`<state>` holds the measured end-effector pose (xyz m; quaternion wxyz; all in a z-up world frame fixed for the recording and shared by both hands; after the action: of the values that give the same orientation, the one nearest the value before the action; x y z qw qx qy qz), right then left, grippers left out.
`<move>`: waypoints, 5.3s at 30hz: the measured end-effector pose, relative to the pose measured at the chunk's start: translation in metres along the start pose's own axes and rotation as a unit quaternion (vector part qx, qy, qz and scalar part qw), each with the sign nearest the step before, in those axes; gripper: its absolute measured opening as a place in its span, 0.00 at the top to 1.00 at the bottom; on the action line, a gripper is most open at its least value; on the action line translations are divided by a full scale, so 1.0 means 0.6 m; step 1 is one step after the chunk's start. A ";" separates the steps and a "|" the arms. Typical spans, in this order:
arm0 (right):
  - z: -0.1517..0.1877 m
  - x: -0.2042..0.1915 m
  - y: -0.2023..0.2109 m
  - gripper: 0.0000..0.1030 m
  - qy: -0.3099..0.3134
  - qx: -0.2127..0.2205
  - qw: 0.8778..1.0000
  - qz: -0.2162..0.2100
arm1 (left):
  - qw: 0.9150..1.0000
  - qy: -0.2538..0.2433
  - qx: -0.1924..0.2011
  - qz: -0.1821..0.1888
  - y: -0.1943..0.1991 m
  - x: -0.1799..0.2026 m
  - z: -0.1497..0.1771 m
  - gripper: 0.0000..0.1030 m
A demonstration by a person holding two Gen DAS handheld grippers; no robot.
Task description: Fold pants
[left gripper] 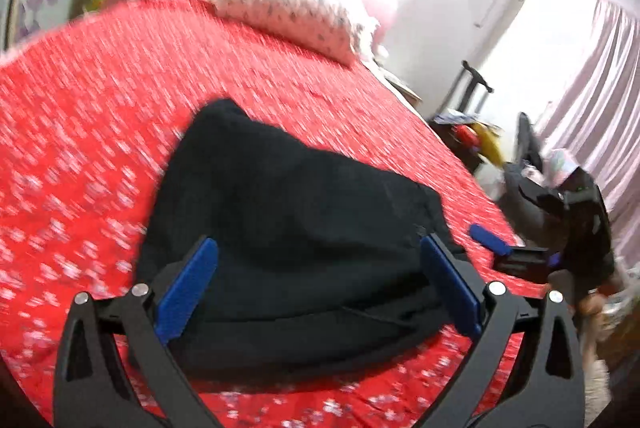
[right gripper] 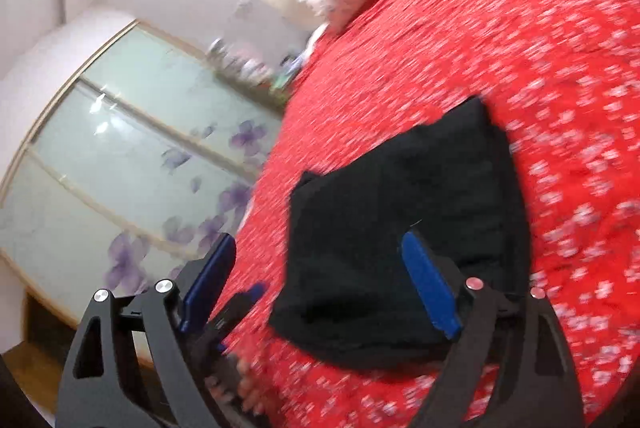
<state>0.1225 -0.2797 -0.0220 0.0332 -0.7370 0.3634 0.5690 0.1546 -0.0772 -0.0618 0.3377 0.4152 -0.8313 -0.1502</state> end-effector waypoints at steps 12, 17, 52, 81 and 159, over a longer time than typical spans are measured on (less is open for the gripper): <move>-0.001 -0.015 0.017 0.18 0.098 0.016 0.991 0.090 | 0.996 -0.063 -0.058 -0.029 -0.020 0.010 0.006 0.02; -0.079 0.067 0.052 0.17 0.049 0.081 0.981 0.167 | 0.996 -0.018 -0.065 -0.063 -0.057 -0.076 -0.118 0.02; -0.088 0.155 -0.022 0.55 0.036 0.059 0.970 0.235 | 0.979 0.179 -0.059 -0.075 -0.211 -0.263 -0.211 0.98; -0.076 0.138 -0.012 0.31 0.048 0.043 0.957 0.282 | 0.976 0.079 -0.048 -0.199 -0.107 -0.239 -0.195 0.40; -0.019 0.170 -0.016 0.29 -0.072 -0.013 0.986 0.153 | 0.991 -0.078 -0.045 -0.102 -0.013 -0.020 0.059 0.02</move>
<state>0.1463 -0.3287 -0.1093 -0.0381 -0.6305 0.4610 0.6233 0.1399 -0.0735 -0.0966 0.2732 0.4695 -0.8006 -0.2530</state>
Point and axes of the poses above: each gripper's, at about its wrist camera, not at the fingertips, and y roughly against the way its jaws point, x to its right, z to its underside, the point moved 9 cm from there along -y, roughly the way its jaws point, and after that the axes turned 5 degrees about -y, right-handed, at the moved point
